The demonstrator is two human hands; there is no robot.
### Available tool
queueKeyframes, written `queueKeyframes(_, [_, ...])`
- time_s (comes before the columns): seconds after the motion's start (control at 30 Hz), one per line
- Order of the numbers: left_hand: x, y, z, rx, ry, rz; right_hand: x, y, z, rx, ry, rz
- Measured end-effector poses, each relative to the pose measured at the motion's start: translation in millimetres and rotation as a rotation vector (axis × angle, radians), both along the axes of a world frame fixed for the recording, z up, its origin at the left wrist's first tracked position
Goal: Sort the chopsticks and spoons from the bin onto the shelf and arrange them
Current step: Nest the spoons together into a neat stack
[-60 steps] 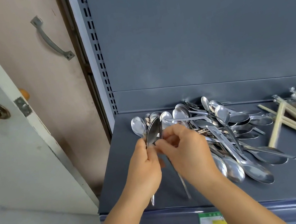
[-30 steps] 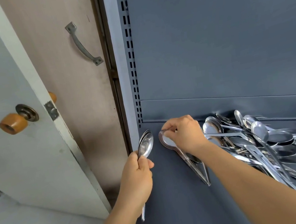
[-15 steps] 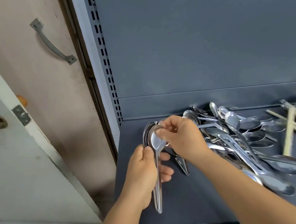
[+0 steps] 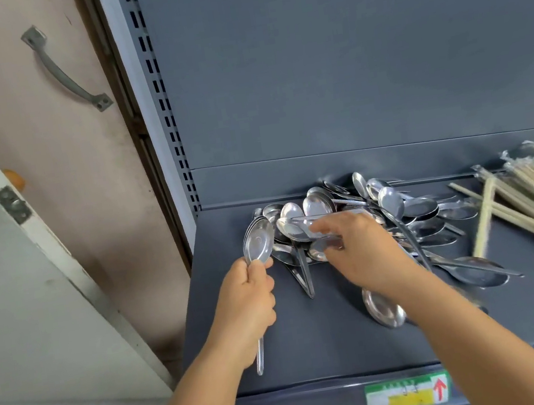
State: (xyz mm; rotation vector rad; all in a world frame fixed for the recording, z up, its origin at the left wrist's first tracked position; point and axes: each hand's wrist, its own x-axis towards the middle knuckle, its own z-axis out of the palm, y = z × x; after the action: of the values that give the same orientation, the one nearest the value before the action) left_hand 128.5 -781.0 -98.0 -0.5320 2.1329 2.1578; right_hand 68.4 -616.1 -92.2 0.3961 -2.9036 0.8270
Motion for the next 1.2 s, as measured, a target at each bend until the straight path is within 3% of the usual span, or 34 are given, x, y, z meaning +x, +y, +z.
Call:
queueKeyframes(0.13, [3.0,4.2,-2.0,0.003,-0.001,-0.029,5.0,7.4,-10.0,0.205,0.092,0.026])
queueKeyframes(0.5, [6.3,13.8,1.2,-0.011,0.016,-0.063,6.7,17.1,-8.4,0.162,0.230,0.099])
queueKeyframes(0.67, [5.2,21.9,6.2,0.015,0.029,-0.069,2.0,20.3,-9.9,-0.003,0.345,0.017])
queueKeyframes(0.8, [2.5,30.4,11.5,0.021,0.049,-0.074,5.1,20.1,6.4,-0.248,0.360,-0.081])
queueKeyframes(1.0, [-9.6,44.6,22.4,-0.072,0.124,-0.097,17.1,11.5,41.9,-0.682,0.163,-0.174])
queueKeyframes(1.2, [-21.6,63.7,28.2,-0.024,0.119,-0.109,16.5,10.6,45.5,-0.721,-0.044,-0.249])
